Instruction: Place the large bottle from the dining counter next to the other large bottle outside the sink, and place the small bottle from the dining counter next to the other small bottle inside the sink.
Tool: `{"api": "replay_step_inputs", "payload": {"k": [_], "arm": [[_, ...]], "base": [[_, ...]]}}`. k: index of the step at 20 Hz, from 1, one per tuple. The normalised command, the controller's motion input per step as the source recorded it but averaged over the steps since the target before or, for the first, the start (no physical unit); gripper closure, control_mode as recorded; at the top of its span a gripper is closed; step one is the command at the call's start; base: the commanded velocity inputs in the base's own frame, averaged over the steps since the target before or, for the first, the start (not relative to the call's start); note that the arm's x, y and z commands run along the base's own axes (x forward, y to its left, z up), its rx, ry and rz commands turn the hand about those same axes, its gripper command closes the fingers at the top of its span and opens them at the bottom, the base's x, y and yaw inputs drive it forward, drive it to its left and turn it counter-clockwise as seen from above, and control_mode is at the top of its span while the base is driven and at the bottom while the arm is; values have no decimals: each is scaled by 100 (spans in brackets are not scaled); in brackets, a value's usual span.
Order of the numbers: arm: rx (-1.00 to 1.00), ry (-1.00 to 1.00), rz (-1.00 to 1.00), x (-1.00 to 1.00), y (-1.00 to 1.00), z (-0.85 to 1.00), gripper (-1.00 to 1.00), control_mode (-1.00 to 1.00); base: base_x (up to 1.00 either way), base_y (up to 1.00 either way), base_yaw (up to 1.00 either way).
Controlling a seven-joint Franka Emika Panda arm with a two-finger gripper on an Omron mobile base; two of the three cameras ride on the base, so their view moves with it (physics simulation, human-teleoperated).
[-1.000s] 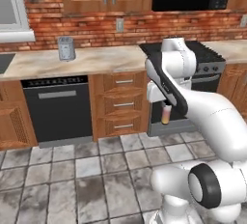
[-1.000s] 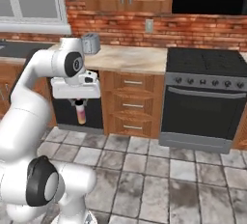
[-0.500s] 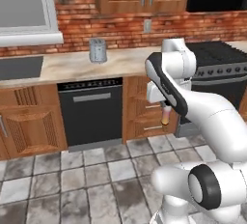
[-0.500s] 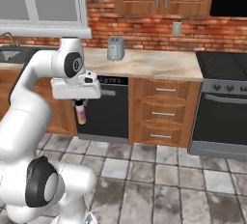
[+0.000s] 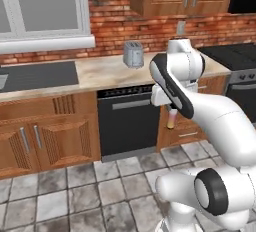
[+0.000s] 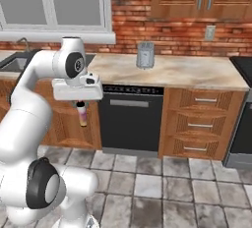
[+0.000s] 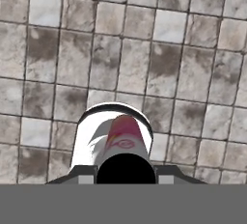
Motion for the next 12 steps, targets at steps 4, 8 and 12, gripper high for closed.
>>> {"api": "replay_step_inputs", "payload": {"k": [4,8,12], "arm": [[0,0,0,0,0,0,100,100],[0,0,0,0,0,0,100,100],[0,0,0,0,0,0,100,100]], "base": [[31,90,-8],[48,76,-6],[71,65,-2]]}}
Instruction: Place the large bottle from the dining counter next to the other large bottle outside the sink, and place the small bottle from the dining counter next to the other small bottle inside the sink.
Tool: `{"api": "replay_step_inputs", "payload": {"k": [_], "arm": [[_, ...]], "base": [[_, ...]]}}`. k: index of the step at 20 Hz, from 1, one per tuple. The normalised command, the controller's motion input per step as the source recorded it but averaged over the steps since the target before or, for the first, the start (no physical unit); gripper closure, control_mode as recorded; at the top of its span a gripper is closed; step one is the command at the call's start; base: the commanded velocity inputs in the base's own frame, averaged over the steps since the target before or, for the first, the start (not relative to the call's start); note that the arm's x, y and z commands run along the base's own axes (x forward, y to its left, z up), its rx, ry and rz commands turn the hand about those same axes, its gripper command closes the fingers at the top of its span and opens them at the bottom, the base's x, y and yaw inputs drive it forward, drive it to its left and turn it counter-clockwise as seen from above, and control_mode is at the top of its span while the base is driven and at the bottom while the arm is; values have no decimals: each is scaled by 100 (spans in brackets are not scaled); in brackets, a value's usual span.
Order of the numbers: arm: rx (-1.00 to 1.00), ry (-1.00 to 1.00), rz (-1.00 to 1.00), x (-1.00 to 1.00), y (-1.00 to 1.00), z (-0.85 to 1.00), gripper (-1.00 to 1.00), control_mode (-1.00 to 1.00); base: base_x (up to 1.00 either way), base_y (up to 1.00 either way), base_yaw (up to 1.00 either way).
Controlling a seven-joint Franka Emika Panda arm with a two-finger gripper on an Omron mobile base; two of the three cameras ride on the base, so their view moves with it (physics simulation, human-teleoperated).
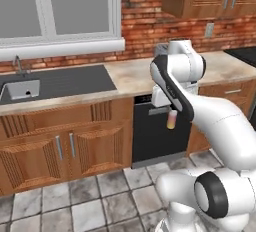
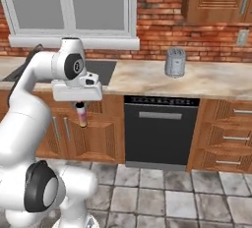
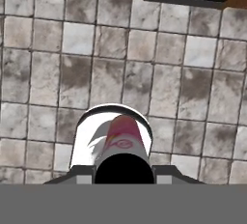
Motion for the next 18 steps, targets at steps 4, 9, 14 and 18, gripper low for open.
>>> {"api": "replay_step_inputs", "payload": {"k": [4,9,14,18], "arm": [[0,0,0,0,0,0,100,100],[0,0,0,0,0,0,100,100],[0,0,0,0,0,0,100,100],[0,0,0,0,0,0,100,100]], "base": [[67,58,0],[41,66,0],[42,71,0],[52,71,0]]}}
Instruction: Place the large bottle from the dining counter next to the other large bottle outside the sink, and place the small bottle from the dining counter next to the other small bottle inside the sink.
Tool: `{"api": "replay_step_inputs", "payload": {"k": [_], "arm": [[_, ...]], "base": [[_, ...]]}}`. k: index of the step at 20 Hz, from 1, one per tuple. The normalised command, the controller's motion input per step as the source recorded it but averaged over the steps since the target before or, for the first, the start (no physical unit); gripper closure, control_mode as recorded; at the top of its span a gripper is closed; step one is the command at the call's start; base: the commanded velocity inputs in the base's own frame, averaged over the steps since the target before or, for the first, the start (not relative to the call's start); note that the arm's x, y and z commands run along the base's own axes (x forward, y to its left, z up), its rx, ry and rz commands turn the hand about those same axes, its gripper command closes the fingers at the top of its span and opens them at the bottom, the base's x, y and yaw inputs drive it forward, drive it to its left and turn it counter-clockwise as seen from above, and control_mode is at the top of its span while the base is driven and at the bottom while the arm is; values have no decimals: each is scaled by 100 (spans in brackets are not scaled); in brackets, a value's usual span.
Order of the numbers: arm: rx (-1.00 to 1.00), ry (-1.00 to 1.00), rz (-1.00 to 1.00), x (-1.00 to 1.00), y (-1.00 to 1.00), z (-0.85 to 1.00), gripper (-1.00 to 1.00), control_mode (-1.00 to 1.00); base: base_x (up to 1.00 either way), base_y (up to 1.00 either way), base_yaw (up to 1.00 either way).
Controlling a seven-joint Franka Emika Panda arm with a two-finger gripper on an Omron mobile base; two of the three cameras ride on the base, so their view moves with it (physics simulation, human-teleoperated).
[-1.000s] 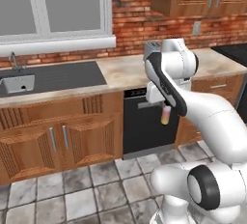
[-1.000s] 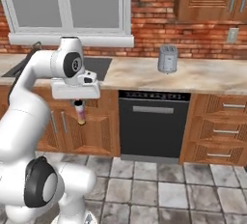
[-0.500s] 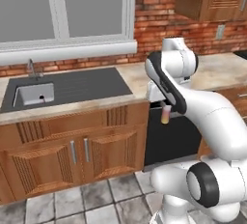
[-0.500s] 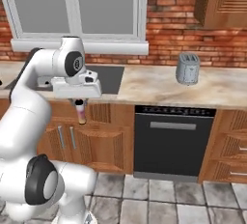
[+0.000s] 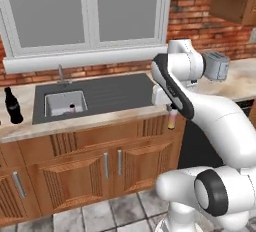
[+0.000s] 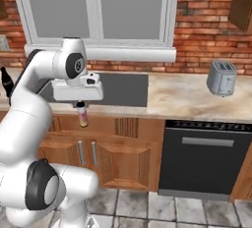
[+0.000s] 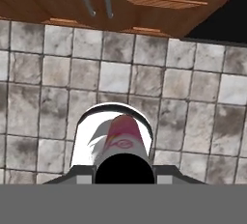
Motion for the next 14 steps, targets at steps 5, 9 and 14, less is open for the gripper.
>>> {"api": "replay_step_inputs", "payload": {"k": [5,9,14], "arm": [[0,0,0,0,0,0,100,100],[0,0,0,0,0,0,100,100],[0,0,0,0,0,0,100,100]], "base": [[45,73,0],[60,60,0],[100,34,0]]}}
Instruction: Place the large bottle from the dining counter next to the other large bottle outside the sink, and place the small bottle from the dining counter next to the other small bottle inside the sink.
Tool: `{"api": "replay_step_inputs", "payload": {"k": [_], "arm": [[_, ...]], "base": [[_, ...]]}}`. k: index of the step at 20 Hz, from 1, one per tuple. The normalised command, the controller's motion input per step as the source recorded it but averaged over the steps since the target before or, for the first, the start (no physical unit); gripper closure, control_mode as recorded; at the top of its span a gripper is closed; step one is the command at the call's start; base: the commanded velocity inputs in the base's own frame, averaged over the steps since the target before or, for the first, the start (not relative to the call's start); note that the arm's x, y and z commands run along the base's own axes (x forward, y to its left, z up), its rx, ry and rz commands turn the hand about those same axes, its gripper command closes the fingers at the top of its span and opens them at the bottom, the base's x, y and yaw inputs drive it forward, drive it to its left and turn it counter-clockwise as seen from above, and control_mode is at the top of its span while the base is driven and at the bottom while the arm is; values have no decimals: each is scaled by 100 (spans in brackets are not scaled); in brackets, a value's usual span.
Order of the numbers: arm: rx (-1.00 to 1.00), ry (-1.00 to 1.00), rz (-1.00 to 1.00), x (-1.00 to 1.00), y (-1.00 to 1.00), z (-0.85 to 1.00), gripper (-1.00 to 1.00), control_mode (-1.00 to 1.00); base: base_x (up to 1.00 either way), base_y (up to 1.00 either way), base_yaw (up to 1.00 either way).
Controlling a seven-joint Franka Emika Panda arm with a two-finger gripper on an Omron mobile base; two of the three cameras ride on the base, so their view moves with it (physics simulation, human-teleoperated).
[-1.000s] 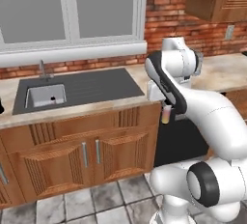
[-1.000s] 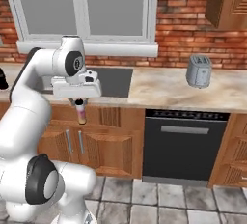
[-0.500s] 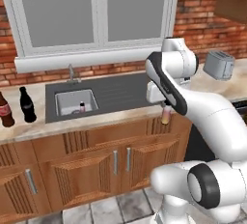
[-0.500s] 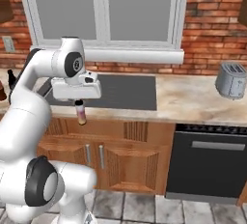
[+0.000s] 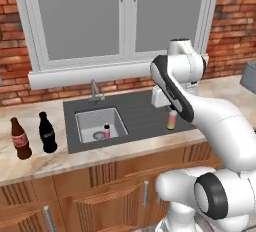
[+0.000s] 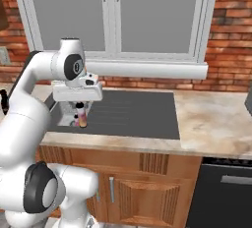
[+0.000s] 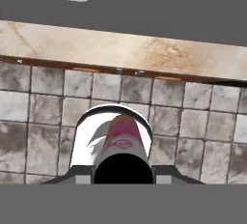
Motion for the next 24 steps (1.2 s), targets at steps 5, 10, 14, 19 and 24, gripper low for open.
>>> {"api": "replay_step_inputs", "payload": {"k": [5,10,14,19,24], "arm": [[0,0,0,0,0,0,100,100],[0,0,0,0,0,0,100,100],[0,0,0,0,0,0,100,100],[0,0,0,0,0,0,100,100],[0,0,0,0,0,0,100,100]], "base": [[84,36,0],[32,64,0],[25,66,-1],[20,73,-9],[15,75,-7]]}}
